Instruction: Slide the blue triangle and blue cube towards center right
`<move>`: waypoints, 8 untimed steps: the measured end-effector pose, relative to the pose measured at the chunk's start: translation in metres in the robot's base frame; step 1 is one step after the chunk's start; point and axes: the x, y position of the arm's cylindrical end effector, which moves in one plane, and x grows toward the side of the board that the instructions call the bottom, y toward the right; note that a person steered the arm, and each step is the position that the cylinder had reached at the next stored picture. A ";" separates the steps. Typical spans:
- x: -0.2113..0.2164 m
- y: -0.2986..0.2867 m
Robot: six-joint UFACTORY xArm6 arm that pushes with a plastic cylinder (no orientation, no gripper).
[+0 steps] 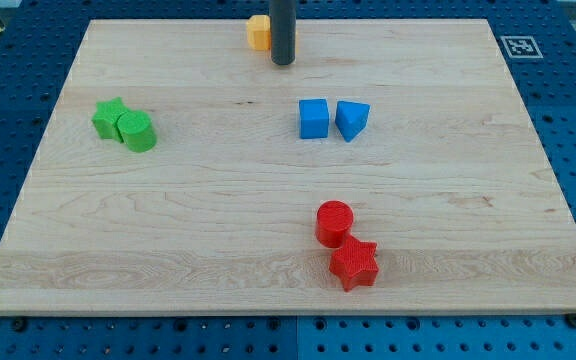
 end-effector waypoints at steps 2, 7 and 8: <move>0.019 0.000; 0.093 -0.026; 0.094 -0.026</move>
